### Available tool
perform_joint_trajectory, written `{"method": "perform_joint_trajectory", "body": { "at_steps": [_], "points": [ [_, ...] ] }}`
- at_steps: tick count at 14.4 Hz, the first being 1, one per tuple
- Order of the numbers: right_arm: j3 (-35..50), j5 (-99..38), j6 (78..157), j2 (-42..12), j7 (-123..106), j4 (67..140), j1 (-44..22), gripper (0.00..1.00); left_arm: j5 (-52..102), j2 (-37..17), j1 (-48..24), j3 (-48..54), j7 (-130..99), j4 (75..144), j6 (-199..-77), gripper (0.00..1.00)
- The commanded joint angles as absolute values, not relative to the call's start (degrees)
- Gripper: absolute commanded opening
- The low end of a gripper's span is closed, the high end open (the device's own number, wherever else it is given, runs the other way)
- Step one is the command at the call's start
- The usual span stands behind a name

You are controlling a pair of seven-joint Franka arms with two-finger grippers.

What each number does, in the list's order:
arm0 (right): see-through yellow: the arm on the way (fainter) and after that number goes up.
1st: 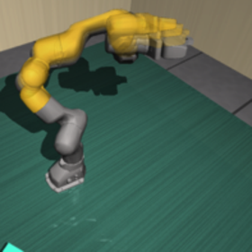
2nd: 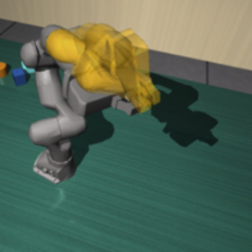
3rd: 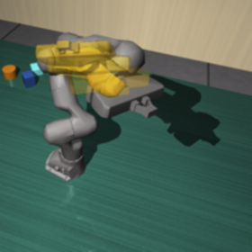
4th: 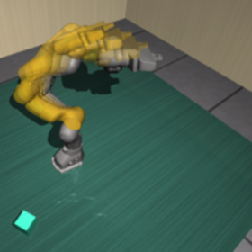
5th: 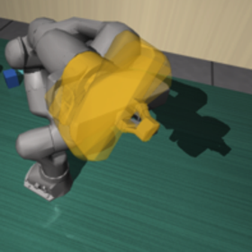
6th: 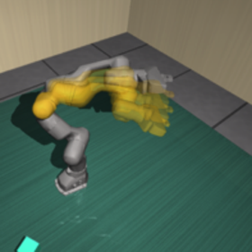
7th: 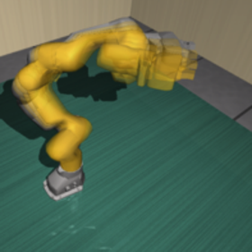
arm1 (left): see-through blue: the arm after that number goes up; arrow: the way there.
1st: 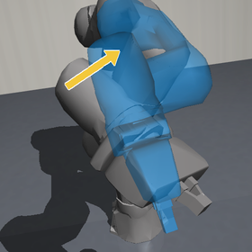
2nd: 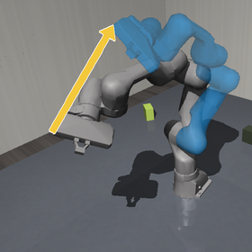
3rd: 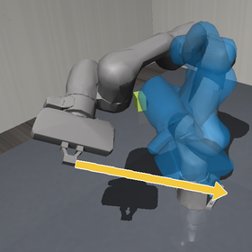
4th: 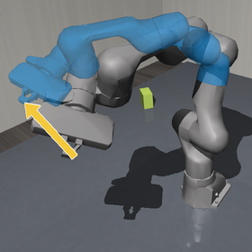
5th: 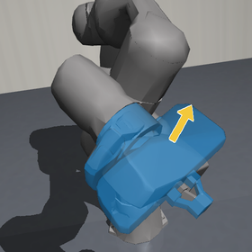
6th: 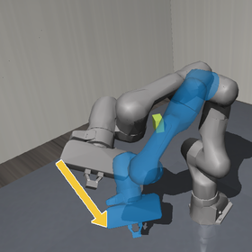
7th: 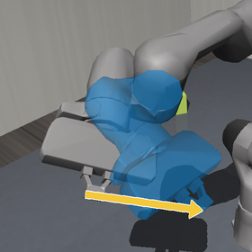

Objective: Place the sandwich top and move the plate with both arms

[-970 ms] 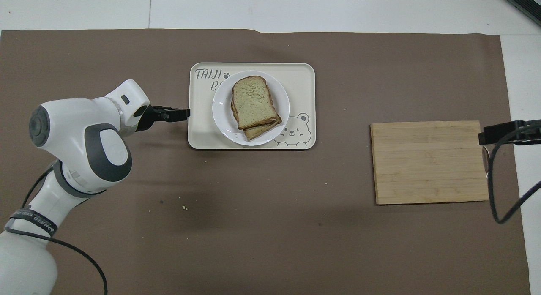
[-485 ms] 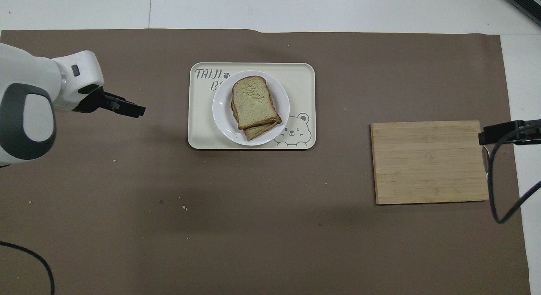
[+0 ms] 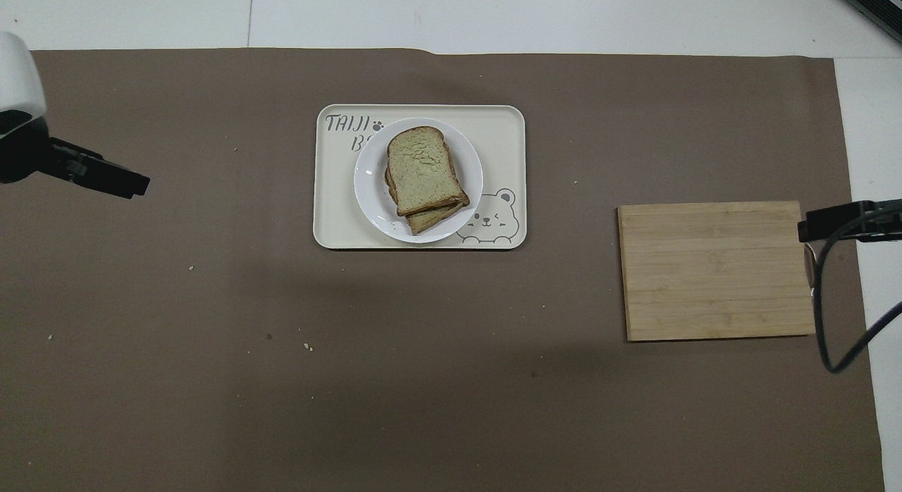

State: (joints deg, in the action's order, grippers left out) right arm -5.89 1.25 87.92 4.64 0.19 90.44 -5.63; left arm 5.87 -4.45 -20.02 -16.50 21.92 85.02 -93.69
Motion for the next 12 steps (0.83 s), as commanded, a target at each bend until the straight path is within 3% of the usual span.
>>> {"method": "perform_joint_trajectory", "body": {
  "at_steps": [1,8,12],
  "points": [
    [-5.8,0.53,87.89,4.75,-0.97,90.79,-5.01,1.0,0.37,-1.67,-21.0,-16.44,18.38,84.38,-89.75,1.0],
    [-5.8,0.53,87.89,4.75,-0.88,90.79,-5.01,1.0,-0.26,4.56,-19.35,-15.04,8.09,87.53,-84.46,1.0],
    [-5.8,0.53,87.89,4.75,-0.97,90.79,-5.01,1.0,0.09,5.1,-2.24,2.86,8.09,87.71,-83.06,1.0]
  ]
}}
